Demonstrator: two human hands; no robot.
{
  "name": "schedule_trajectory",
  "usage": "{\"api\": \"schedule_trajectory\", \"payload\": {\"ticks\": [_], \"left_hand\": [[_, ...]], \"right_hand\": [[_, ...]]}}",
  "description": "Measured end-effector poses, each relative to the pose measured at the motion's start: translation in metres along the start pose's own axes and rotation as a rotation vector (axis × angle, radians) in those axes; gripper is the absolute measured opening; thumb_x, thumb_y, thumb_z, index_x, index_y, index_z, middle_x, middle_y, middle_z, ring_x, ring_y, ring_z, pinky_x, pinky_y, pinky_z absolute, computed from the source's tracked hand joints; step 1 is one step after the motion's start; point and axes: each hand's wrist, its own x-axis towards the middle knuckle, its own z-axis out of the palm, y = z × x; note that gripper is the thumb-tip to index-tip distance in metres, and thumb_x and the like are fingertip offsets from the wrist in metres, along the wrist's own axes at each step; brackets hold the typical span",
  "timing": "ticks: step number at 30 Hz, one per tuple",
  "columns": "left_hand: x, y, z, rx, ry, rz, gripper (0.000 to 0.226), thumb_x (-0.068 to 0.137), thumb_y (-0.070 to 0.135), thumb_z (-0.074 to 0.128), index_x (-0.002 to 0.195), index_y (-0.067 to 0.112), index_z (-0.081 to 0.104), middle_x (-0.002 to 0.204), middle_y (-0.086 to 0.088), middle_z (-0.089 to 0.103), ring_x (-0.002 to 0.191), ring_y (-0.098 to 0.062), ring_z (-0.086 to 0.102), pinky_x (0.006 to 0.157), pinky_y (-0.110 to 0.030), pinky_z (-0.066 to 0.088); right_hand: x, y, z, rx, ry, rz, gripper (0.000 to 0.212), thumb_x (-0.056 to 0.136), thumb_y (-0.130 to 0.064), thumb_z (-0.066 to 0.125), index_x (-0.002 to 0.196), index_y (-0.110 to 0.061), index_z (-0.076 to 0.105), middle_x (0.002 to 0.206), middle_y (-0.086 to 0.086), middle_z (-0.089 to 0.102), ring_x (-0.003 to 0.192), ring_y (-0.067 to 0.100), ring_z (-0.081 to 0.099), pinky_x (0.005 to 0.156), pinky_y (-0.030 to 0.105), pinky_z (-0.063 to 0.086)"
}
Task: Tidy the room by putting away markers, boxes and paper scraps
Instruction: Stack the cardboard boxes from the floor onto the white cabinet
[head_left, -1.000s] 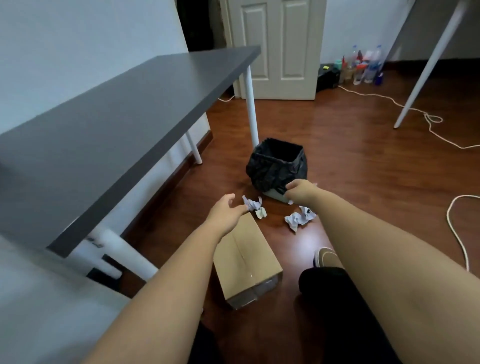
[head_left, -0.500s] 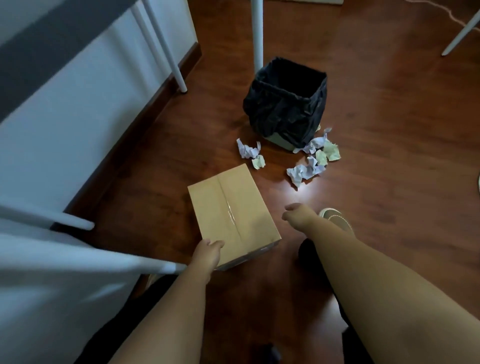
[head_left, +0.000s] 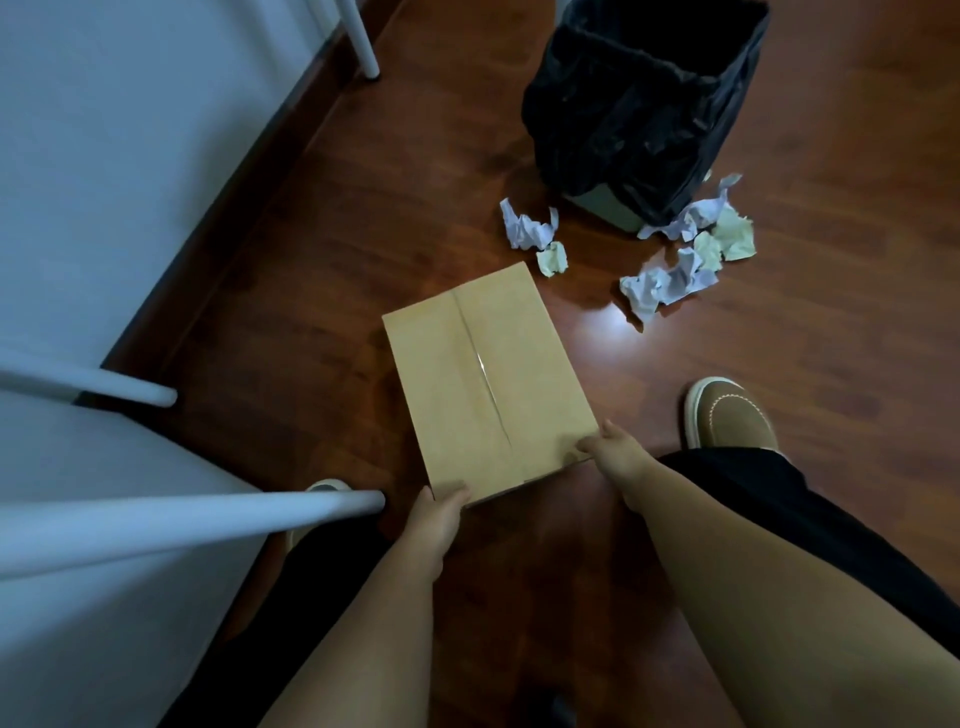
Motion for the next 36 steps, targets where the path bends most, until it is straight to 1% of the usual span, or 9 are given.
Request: {"api": "schedule_trajectory", "payload": {"ticks": [2, 5, 10, 13, 19, 22, 27, 33, 36], "left_hand": [[0.002, -0.003, 0.002, -0.049, -0.003, 0.015, 0.073, 0.088, 0.039, 0.068, 0.150, 0.016, 0.036, 0.148, -0.003, 0.045, 0.134, -0.027, 0.044, 0.110, -0.041, 0.035], [-0.007, -0.001, 0.002, -0.087, 0.029, 0.117, 0.071, 0.079, 0.051, 0.073, 0.141, 0.025, 0.050, 0.138, 0.000, 0.054, 0.123, -0.023, 0.052, 0.104, -0.039, 0.042], [-0.043, 0.024, 0.001, -0.215, 0.165, 0.250, 0.076, 0.071, 0.059, 0.076, 0.138, 0.036, 0.048, 0.138, 0.003, 0.038, 0.117, -0.023, 0.053, 0.100, -0.048, 0.048], [-0.074, 0.052, 0.003, -0.378, 0.112, 0.311, 0.071, 0.066, 0.053, 0.080, 0.129, 0.045, 0.048, 0.127, 0.003, 0.057, 0.103, -0.026, 0.066, 0.076, -0.050, 0.058], [-0.162, 0.110, 0.006, -0.320, 0.033, 0.657, 0.065, 0.085, 0.024, 0.072, 0.141, 0.036, 0.042, 0.121, 0.008, 0.064, 0.099, -0.008, 0.060, 0.076, -0.027, 0.048], [-0.218, 0.132, 0.007, -0.303, -0.012, 0.788, 0.068, 0.085, 0.023, 0.072, 0.144, 0.035, 0.040, 0.118, 0.010, 0.062, 0.095, -0.002, 0.058, 0.075, -0.024, 0.046], [-0.309, 0.160, -0.006, -0.331, -0.135, 0.979, 0.073, 0.083, 0.018, 0.076, 0.144, 0.038, 0.042, 0.115, 0.013, 0.062, 0.101, -0.002, 0.057, 0.098, -0.036, 0.047], [-0.398, 0.164, -0.030, -0.366, -0.267, 1.210, 0.084, 0.065, 0.028, 0.088, 0.137, 0.044, 0.048, 0.129, 0.004, 0.063, 0.120, -0.020, 0.058, 0.099, -0.045, 0.051], [-0.442, 0.165, -0.051, -0.388, -0.280, 1.356, 0.082, 0.069, 0.020, 0.086, 0.139, 0.038, 0.048, 0.129, 0.003, 0.063, 0.122, -0.019, 0.058, 0.097, -0.038, 0.051]], "right_hand": [[0.012, 0.013, 0.000, 0.011, 0.004, -0.040, 0.081, 0.071, -0.025, 0.066, 0.144, -0.003, 0.039, 0.140, 0.011, 0.052, 0.124, 0.026, 0.052, 0.102, 0.031, 0.041], [-0.004, 0.006, -0.001, 0.133, 0.103, -0.138, 0.041, 0.081, -0.010, 0.068, 0.121, -0.004, 0.063, 0.112, 0.011, 0.067, 0.096, 0.024, 0.062, 0.083, 0.029, 0.048], [-0.045, -0.031, -0.013, 0.317, 0.173, -0.254, 0.026, 0.076, -0.025, 0.079, 0.098, -0.021, 0.065, 0.094, 0.003, 0.069, 0.084, 0.024, 0.067, 0.071, 0.039, 0.057], [-0.081, -0.051, -0.026, 0.434, 0.175, -0.245, 0.019, 0.078, -0.020, 0.078, 0.089, -0.017, 0.064, 0.088, 0.002, 0.067, 0.081, 0.024, 0.065, 0.078, 0.051, 0.058], [-0.167, -0.066, -0.060, 0.791, 0.198, -0.377, 0.017, 0.080, -0.011, 0.074, 0.088, -0.016, 0.060, 0.088, 0.007, 0.064, 0.073, 0.020, 0.063, 0.044, 0.024, 0.051], [-0.223, -0.089, -0.085, 0.879, 0.186, -0.488, 0.020, 0.082, -0.007, 0.070, 0.097, -0.014, 0.059, 0.086, 0.002, 0.063, 0.075, 0.016, 0.061, 0.057, 0.032, 0.057], [-0.312, -0.122, -0.124, 0.946, 0.168, -0.706, 0.031, 0.081, -0.005, 0.071, 0.109, -0.011, 0.060, 0.096, 0.005, 0.064, 0.079, 0.018, 0.063, 0.078, 0.045, 0.055], [-0.402, -0.137, -0.147, 1.063, 0.120, -0.941, 0.029, 0.080, -0.005, 0.073, 0.104, -0.018, 0.063, 0.112, 0.013, 0.067, 0.096, 0.027, 0.067, 0.073, 0.037, 0.058], [-0.448, -0.143, -0.145, 1.121, 0.018, -1.066, 0.028, 0.080, -0.002, 0.072, 0.102, -0.017, 0.062, 0.114, 0.015, 0.066, 0.105, 0.031, 0.064, 0.090, 0.051, 0.053]]}}
